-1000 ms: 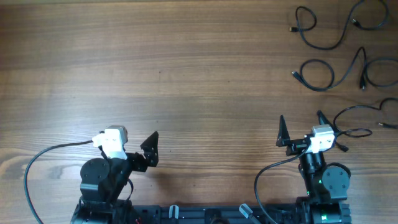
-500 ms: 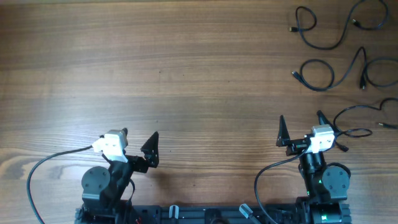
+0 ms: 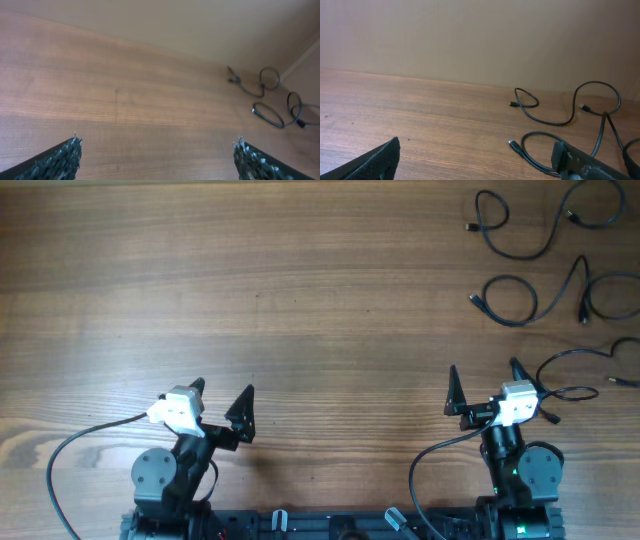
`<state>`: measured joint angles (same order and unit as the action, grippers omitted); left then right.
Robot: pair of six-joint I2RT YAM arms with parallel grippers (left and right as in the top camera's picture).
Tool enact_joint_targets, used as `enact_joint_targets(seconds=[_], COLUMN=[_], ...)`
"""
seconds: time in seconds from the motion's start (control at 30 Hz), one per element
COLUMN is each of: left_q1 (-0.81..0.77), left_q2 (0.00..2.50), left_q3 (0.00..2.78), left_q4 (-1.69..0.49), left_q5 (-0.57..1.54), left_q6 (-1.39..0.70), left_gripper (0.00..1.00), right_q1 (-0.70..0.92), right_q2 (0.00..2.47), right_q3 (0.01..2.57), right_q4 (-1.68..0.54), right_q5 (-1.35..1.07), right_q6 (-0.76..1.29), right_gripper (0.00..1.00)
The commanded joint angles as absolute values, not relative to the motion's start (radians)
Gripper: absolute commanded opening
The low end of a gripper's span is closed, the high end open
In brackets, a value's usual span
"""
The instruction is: Untangle cables
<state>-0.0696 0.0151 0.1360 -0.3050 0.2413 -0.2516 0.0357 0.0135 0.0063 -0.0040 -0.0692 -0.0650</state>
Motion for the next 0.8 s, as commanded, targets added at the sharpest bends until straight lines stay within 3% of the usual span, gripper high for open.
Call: enact_joint_targets(seconds=[0.0, 0.43, 0.77], left_q1=[-0.062, -0.041, -0.041], left_q2=[0.003, 0.003, 0.003], left_q3=[0.07, 0.006, 0.006], left_q4=[-0.212, 0.096, -0.072], left_q5=[0.262, 0.172, 0.088], left_q6=[-0.243, -0.238, -0.212], left_gripper=[1.0, 1.0, 1.0], right_q1=[0.036, 0.036, 0.036], right_q2=[0.004, 0.004, 0.004], right_q3=[0.006, 0.006, 0.006], right_q4=[-0.001, -0.001, -0.001], right_q5=[-0.057, -0.057, -0.057], right_q6=[-0.052, -0.052, -0.052], right_gripper=[1.0, 1.0, 1.0])
